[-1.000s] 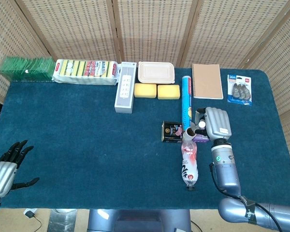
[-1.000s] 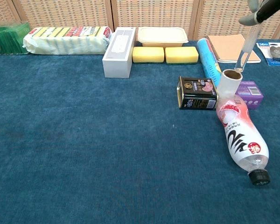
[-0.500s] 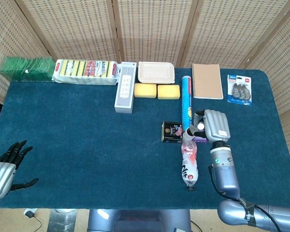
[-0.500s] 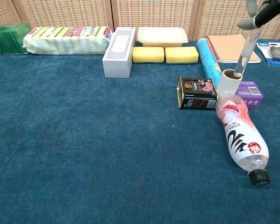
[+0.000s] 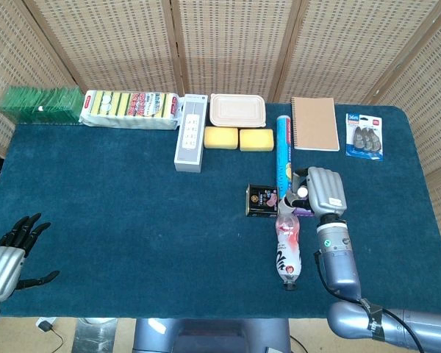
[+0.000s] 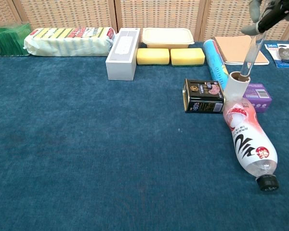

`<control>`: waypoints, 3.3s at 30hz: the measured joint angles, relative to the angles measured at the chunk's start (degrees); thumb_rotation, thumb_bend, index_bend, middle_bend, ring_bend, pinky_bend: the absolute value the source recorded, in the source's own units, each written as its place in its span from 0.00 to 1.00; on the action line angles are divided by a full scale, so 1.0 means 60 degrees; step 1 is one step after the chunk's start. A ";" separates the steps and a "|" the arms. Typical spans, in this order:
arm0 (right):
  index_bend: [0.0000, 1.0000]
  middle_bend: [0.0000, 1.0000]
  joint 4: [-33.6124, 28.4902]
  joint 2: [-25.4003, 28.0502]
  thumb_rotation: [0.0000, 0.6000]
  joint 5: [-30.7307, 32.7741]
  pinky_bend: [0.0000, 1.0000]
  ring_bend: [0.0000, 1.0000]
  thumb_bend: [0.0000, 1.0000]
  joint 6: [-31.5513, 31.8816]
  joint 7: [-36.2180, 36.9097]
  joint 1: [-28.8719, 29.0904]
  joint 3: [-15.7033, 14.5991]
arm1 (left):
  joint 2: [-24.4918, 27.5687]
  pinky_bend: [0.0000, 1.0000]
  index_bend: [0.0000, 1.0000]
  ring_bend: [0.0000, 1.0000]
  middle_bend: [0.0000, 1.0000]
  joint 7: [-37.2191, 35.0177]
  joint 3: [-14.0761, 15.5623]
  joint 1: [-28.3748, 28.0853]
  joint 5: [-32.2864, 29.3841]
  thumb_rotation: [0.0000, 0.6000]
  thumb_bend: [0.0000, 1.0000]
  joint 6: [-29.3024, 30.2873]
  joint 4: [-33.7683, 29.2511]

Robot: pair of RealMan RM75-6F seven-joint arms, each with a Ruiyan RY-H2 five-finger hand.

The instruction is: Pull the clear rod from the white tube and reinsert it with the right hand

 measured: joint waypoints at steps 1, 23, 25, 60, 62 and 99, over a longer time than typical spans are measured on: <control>0.80 1.00 0.0035 -0.0028 1.00 0.0007 1.00 1.00 0.43 -0.0011 0.0006 0.0004 -0.0007 | 0.0000 0.23 0.11 0.02 0.05 -0.0004 -0.0002 0.0002 -0.0001 0.74 0.11 0.0006 0.0000; 0.80 1.00 0.1197 -0.0729 1.00 0.0317 1.00 1.00 0.40 -0.0613 0.0136 0.0286 -0.0033 | -0.0011 0.23 0.11 0.02 0.05 0.0061 -0.0033 -0.0037 -0.0099 0.75 0.11 -0.0111 -0.0034; 0.80 1.00 0.1296 -0.0791 1.00 0.0343 1.00 1.00 0.39 -0.0686 0.0110 0.0331 -0.0047 | -0.0012 0.23 0.11 0.02 0.05 0.0057 -0.0046 -0.0042 -0.0129 0.74 0.11 -0.0126 -0.0034; 0.67 0.76 0.3005 -0.1735 1.00 0.0317 0.71 0.75 0.32 -0.1454 0.0080 0.0652 -0.0178 | 0.0004 0.23 0.11 0.02 0.05 0.0021 -0.0108 -0.0128 -0.0287 0.75 0.11 -0.0308 -0.0026; 0.65 0.73 0.3018 -0.1713 1.00 0.0308 0.68 0.71 0.31 -0.1493 0.0092 0.0646 -0.0174 | -0.0001 0.23 0.11 0.02 0.05 0.0032 -0.0106 -0.0132 -0.0289 0.75 0.11 -0.0316 -0.0027; 0.38 0.37 0.3012 -0.0920 1.00 -0.0338 0.31 0.34 0.24 -0.2205 0.0546 0.0367 -0.0456 | 0.0013 0.23 0.11 0.02 0.05 0.0055 -0.0059 -0.0144 -0.0193 0.74 0.11 -0.0285 -0.0048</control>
